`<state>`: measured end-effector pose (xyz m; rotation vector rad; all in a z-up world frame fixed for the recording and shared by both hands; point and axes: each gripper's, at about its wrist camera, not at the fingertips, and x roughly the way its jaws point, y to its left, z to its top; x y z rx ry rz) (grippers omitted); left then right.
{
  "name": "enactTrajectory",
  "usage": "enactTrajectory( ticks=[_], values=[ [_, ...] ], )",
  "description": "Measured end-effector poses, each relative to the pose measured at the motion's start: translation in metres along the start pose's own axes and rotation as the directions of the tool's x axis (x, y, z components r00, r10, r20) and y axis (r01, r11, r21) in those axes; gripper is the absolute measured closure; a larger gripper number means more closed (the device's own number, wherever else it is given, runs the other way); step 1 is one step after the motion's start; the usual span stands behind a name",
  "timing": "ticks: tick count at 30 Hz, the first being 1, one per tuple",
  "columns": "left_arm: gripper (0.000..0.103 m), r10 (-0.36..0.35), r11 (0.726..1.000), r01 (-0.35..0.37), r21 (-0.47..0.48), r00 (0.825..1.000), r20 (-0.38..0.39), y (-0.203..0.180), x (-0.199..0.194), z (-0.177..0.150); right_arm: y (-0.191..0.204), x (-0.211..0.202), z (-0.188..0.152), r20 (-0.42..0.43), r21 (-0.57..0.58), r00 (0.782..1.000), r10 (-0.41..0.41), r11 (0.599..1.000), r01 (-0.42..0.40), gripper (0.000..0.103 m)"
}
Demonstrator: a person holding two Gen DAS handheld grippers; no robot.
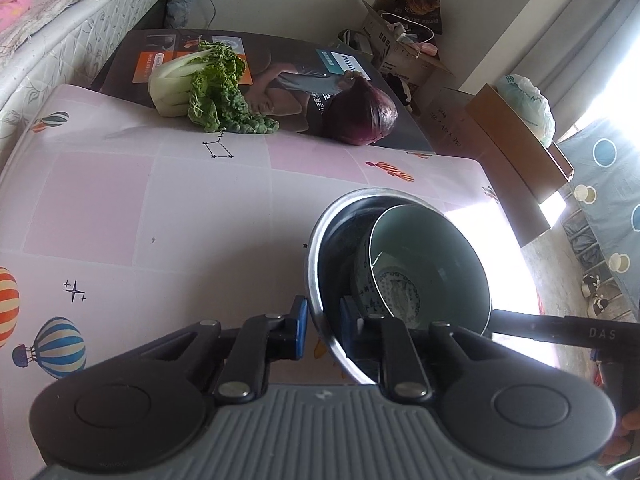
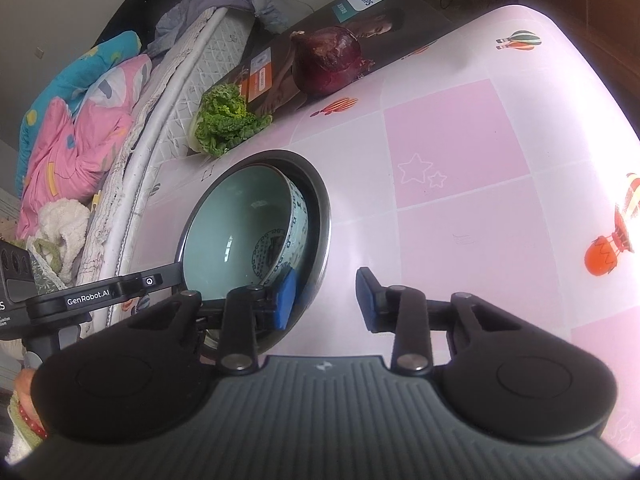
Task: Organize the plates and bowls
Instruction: 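Lift the steel bowl stack with the teal bowl using both tools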
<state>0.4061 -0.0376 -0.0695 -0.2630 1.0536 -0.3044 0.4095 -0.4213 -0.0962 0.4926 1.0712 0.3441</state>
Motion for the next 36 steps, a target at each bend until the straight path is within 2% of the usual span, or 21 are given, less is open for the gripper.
enactTrajectory(
  ticks=[7,10,12,24,29,36],
  values=[
    [0.089,0.014,1.000,-0.015,-0.006,1.000,-0.023,-0.001,0.013,0.002,-0.005,0.013,0.003,-0.009,0.033,1.000,0.030,0.999,-0.030,0.077],
    [0.089,0.018,1.000,-0.018,0.000,1.000,-0.023,-0.002,0.012,0.001,-0.004,0.018,0.004,-0.013,0.036,0.999,0.042,0.998,-0.042,0.084],
    [0.090,0.012,1.000,-0.012,-0.011,1.000,-0.025,-0.001,0.012,0.001,-0.001,0.021,0.004,-0.016,0.040,0.998,0.055,0.998,-0.055,0.093],
    [0.090,0.016,0.999,-0.018,-0.039,0.998,-0.061,0.018,-0.013,-0.021,0.023,0.021,-0.019,-0.073,0.012,0.995,0.074,0.997,-0.074,0.092],
    [0.090,0.024,0.998,-0.027,-0.064,0.998,-0.056,0.035,-0.032,-0.038,0.042,0.023,-0.035,-0.117,-0.024,0.989,0.090,0.995,-0.093,0.091],
    [0.089,0.031,0.997,-0.033,-0.066,0.999,-0.030,0.044,-0.045,-0.044,0.056,0.028,-0.042,-0.128,-0.028,0.987,0.094,0.995,-0.099,0.090]
  ],
)
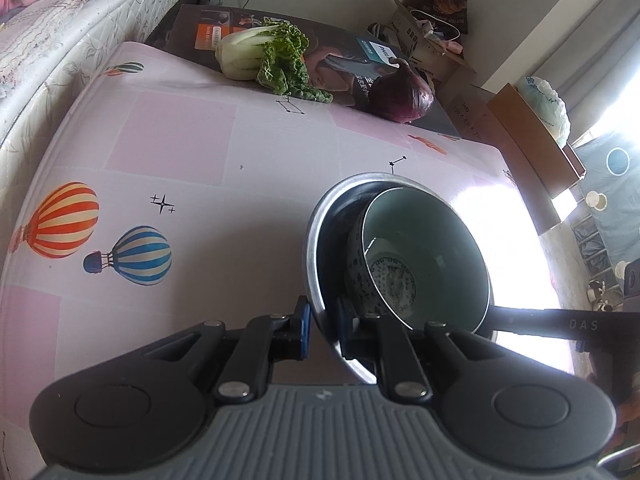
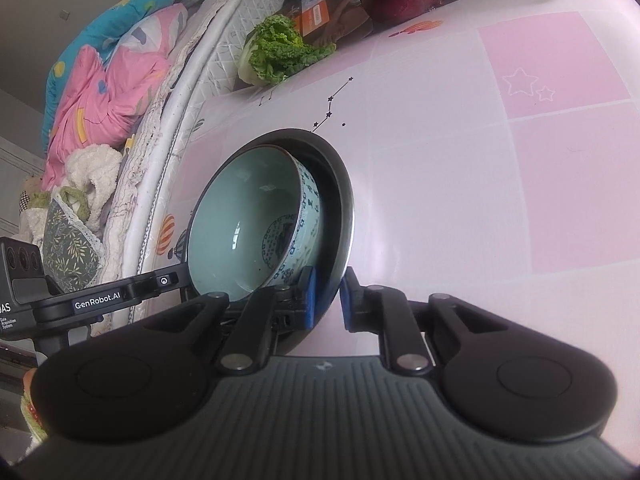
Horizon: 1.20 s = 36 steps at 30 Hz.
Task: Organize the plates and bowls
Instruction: 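Lift the steel bowl stack with the teal bowl using both tools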
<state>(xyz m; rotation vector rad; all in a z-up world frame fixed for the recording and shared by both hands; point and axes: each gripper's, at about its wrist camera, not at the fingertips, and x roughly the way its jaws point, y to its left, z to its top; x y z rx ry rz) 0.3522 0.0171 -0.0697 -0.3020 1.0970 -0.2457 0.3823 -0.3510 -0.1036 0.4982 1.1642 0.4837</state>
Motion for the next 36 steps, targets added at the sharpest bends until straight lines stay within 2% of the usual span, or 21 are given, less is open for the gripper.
enactTrajectory(
  ticks=[14,36],
  values=[
    [0.088,0.016,0.999,-0.016,0.031,1.000,-0.005,-0.004,0.019,0.004,-0.004,0.008,0.004,0.001,0.025,1.000,-0.014,1.000,0.014,0.088],
    [0.089,0.029,0.998,-0.029,0.047,1.000,0.003,-0.008,0.021,0.006,-0.009,0.013,0.004,0.004,0.048,1.000,-0.017,0.999,0.017,0.088]
  ],
)
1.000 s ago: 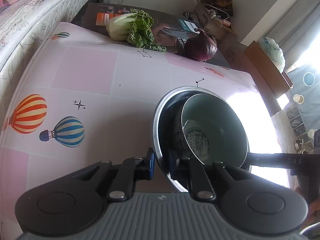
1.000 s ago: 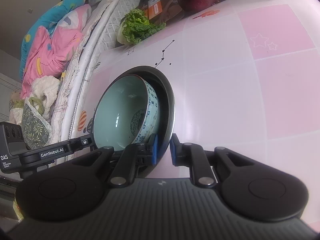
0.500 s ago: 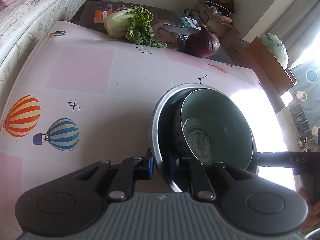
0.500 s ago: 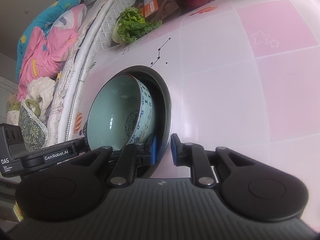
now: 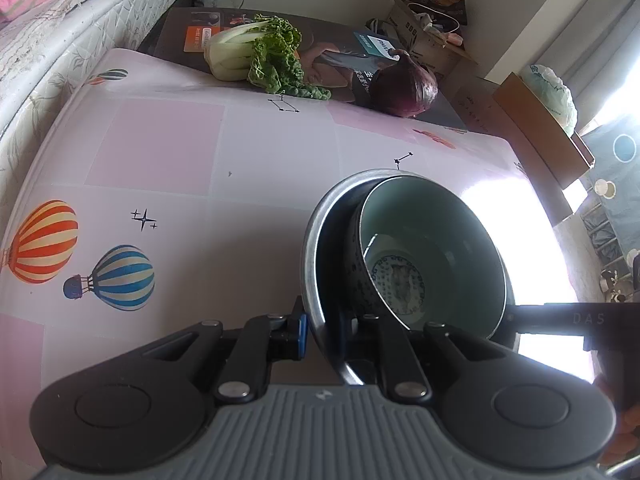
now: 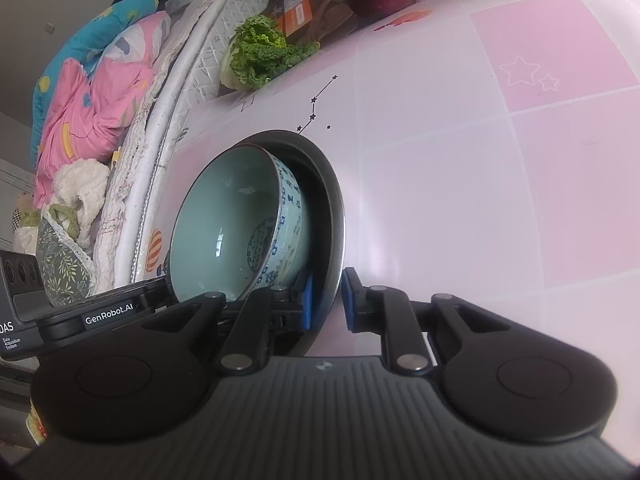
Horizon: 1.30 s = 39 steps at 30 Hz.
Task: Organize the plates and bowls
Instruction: 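Lift the steel bowl stack with the teal bowl using both tools, then carry the bowl stack with both tools over the white plate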
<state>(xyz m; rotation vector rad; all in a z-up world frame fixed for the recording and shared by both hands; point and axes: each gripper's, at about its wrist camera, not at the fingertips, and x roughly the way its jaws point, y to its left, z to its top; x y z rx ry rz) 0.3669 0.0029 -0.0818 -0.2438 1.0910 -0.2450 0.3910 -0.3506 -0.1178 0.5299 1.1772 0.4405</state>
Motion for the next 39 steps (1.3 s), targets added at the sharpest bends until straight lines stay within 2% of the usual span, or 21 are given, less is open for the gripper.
enactTrajectory(
  ticks=[21,39],
  values=[
    [0.089,0.025,0.999,-0.026,0.033,0.999,0.021,-0.008,0.005,0.001,-0.003,0.001,0.001,0.019,0.024,1.000,0.003,1.000,-0.003,0.087],
    [0.086,0.076,0.988,-0.087,0.126,0.993,0.087,-0.020,0.001,-0.007,-0.002,0.000,-0.002,0.039,-0.006,0.999,0.010,1.000,-0.009,0.087]
  ],
)
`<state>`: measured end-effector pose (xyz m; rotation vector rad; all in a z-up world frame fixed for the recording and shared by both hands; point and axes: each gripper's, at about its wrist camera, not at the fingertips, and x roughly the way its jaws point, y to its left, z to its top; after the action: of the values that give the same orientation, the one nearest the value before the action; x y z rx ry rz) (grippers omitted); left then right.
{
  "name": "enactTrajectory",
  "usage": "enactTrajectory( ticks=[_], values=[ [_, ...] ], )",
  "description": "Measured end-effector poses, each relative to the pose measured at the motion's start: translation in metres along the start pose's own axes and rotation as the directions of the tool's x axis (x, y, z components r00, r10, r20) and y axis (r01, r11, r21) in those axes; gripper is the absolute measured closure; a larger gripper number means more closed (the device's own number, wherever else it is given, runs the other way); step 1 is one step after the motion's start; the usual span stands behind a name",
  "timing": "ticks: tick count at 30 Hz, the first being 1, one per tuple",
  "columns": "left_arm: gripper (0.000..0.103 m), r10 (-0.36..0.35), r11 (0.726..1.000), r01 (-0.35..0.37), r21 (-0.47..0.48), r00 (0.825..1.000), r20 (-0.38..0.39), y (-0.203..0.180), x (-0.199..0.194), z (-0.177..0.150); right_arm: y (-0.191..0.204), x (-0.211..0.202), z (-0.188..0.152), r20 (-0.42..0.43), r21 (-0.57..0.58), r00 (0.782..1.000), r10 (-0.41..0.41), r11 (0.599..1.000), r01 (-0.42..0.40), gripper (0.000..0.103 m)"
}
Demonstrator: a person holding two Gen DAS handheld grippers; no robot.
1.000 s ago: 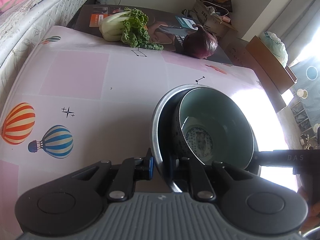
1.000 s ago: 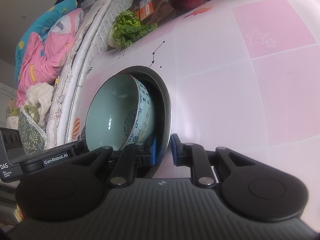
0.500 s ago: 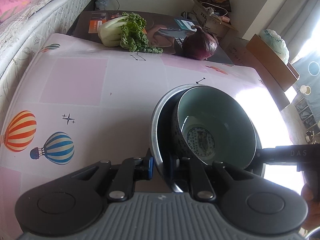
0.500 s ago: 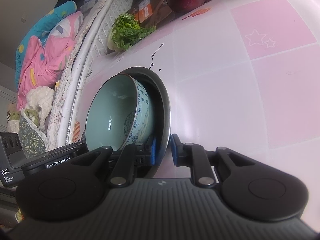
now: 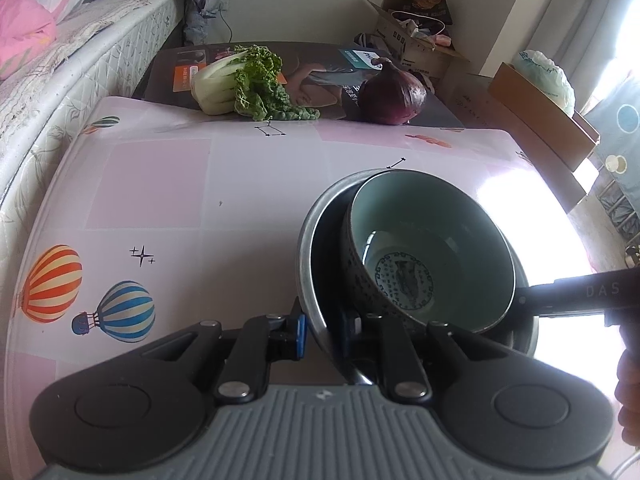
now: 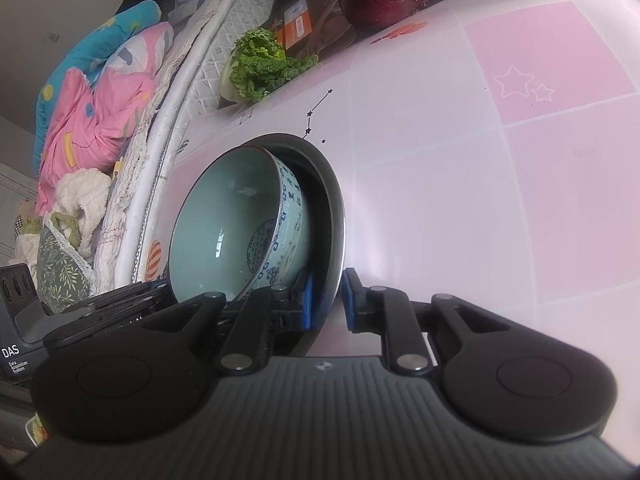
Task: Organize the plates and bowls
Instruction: 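Carry the bowl stack with both tools over the white plate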
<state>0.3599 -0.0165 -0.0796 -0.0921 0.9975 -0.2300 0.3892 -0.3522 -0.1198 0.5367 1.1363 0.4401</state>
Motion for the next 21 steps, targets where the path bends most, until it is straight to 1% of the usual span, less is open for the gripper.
enactTrajectory(
  ticks=[4,10,21],
  values=[
    [0.086,-0.008,1.000,0.008,0.002,1.000,0.012,-0.001,-0.004,0.000,0.000,-0.001,-0.001,0.000,-0.003,1.000,0.000,1.000,0.000,0.087],
    [0.086,-0.003,1.000,0.002,0.026,0.999,0.032,-0.007,-0.007,-0.001,0.003,-0.004,-0.001,0.019,-0.023,1.000,-0.004,1.000,0.005,0.087],
    [0.085,-0.007,0.999,0.006,0.032,0.998,0.055,-0.007,-0.013,-0.001,0.005,-0.008,0.000,0.038,-0.047,0.999,-0.005,0.999,0.007,0.088]
  ],
)
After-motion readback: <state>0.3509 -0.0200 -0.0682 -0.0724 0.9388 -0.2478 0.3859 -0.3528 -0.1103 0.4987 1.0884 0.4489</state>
